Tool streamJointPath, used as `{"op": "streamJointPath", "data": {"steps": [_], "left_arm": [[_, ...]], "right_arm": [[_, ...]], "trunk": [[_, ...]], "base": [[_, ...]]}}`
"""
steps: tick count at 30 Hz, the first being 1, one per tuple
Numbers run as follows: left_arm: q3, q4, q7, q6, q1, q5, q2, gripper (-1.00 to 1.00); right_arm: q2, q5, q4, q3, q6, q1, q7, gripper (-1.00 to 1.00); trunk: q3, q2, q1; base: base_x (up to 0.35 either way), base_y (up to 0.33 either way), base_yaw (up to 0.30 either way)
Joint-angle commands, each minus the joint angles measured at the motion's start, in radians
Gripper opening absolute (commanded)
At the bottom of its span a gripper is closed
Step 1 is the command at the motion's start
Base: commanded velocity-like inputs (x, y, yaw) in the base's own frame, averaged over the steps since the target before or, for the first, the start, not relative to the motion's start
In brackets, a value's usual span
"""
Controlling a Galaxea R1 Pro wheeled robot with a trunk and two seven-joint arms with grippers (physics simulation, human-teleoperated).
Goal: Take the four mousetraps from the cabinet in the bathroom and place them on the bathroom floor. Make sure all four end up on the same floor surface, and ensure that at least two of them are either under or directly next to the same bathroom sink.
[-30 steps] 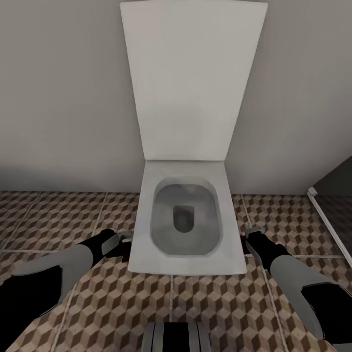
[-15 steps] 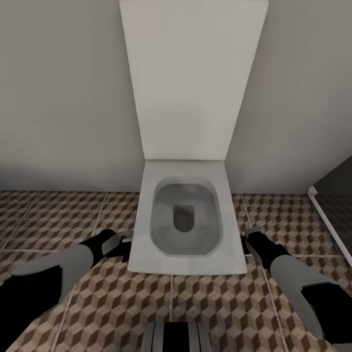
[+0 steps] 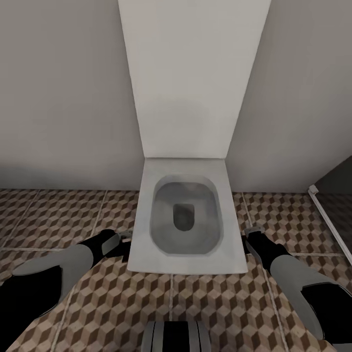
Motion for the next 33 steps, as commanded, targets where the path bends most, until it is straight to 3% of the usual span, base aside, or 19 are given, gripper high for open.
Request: {"op": "streamJointPath", "data": {"steps": [1, 8, 24, 28, 33], "left_arm": [[-0.003, -0.004, 0.009, 0.001, -0.001, 0.01, 0.001, -1.0], [-0.002, -0.004, 0.009, 0.002, -0.001, 0.009, 0.0, -1.0], [-0.002, -0.004, 0.009, 0.001, -0.001, 0.008, 0.0, -1.0], [-0.002, -0.004, 0.009, 0.001, -0.001, 0.008, 0.0, -1.0], [-0.003, -0.004, 0.009, 0.001, -0.001, 0.008, 0.0, -1.0]], "right_arm": [[0.0, -0.001, -0.001, 0.004, 0.006, 0.0, -0.001, -1.0], [0.0, -0.002, 0.001, 0.004, 0.006, 0.0, -0.002, -1.0], [0.001, -0.001, 0.001, 0.004, 0.006, 0.0, -0.002, -1.0], [0.001, -0.002, 0.002, 0.004, 0.006, 0.0, -0.002, -1.0], [0.001, -0.001, 0.001, 0.004, 0.006, 0.0, -0.002, -1.0]], "trunk": [[-0.001, 0.0, 0.0], [-0.012, -0.001, 0.001], [-0.012, -0.001, 0.001], [-0.028, -0.002, 0.003], [-0.028, -0.002, 0.003]], "base": [[0.0, 0.0, 0.0], [0.0, 0.0, 0.0], [0.0, 0.0, 0.0], [0.0, 0.0, 0.0], [0.0, 0.0, 0.0]]}}
